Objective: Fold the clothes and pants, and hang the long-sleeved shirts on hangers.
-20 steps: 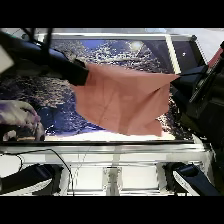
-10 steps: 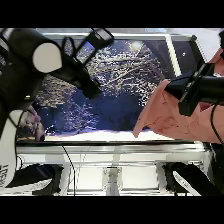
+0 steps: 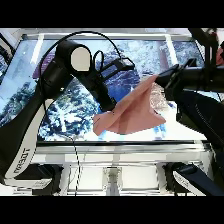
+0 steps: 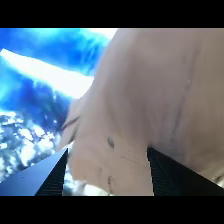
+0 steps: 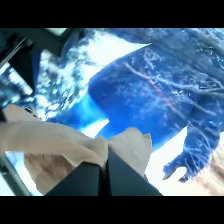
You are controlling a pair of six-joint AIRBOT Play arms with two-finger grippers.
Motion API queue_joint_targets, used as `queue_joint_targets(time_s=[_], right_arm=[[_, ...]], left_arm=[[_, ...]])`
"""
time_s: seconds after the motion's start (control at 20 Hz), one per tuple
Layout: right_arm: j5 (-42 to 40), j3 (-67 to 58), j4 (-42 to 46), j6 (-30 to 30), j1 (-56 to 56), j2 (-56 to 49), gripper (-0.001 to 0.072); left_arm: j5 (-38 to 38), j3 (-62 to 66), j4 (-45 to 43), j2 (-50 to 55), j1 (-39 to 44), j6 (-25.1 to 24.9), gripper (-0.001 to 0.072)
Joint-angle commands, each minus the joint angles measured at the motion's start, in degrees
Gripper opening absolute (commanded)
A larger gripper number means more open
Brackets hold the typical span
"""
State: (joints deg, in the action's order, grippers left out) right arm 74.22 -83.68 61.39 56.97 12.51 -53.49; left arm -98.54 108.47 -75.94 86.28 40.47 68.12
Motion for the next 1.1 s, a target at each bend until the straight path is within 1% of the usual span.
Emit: queue_joint_targets(time_s=[0.0, 0.1, 0.15, 0.35, 0.45, 0.6, 0.65, 0.7, 0.8, 0.85, 0.9, 1.0, 1.05], right_arm=[[-3.8, 0.0, -3.5, -1.2, 0.0, -4.3, 0.0008], [-5.3, 0.0, -5.7, -1.7, 0.9, -5.9, 0.0008], [-6.8, 0.0, -4.7, -1.6, 2.1, -6.3, 0.0009], [-10.5, 0.0, 3.3, -0.3, 8.0, -8.0, 0.0008], [-12.5, 0.0, 4.8, 1.3, 9.3, -9.3, 0.0009], [-15.7, 0.0, 4.7, 3.9, 9.7, -10.8, 0.0008], [-16.1, 0.0, 4.7, 4.1, 9.7, -10.9, 0.0008], [-16.5, 0.0, 4.7, 4.1, 9.7, -10.9, 0.0008], [-17.9, 0.0, 5.2, 4.4, 9.7, -11.0, 0.0008], [-18.9, 0.0, 5.9, 5.6, 9.7, -11.2, 0.0008], [-19.9, 0.0, 6.5, 6.6, 9.7, -11.6, 0.0008], [-21.4, 0.0, 6.4, 8.2, 9.7, -12.4, 0.0008], [-21.9, 0.0, 6.4, 8.8, 9.7, -12.8, 0.0009]], left_arm=[[1.5, 0.0, -0.1, 0.1, -0.7, -0.3, 0.0569], [2.8, 0.0, 0.1, 0.2, -0.5, -1.8, 0.0569], [3.6, 0.0, -0.1, 0.2, -0.5, -2.6, 0.0569], [6.4, 0.0, -2.5, -0.6, -1.4, -2.6, 0.0569], [8.0, 0.0, -2.5, -1.4, -1.5, -2.5, 0.0569], [9.4, 0.0, -2.8, -2.0, -1.0, -2.2, 0.0573], [10.1, 0.0, -3.8, -1.9, -1.0, -0.9, 0.0662], [11.0, 0.0, -4.2, -1.9, -1.0, 0.1, 0.069], [13.0, 0.0, -4.2, -1.9, -0.3, 0.7, 0.069], [13.5, 0.0, -4.4, -1.9, 0.4, 0.9, 0.069], [13.8, 0.0, -5.9, -1.9, 1.4, 1.5, 0.069], [13.8, 0.0, -12.8, -1.9, 4.0, 3.7, 0.069], [13.8, 0.0, -15.4, -1.9, 5.2, 3.9, 0.069]])
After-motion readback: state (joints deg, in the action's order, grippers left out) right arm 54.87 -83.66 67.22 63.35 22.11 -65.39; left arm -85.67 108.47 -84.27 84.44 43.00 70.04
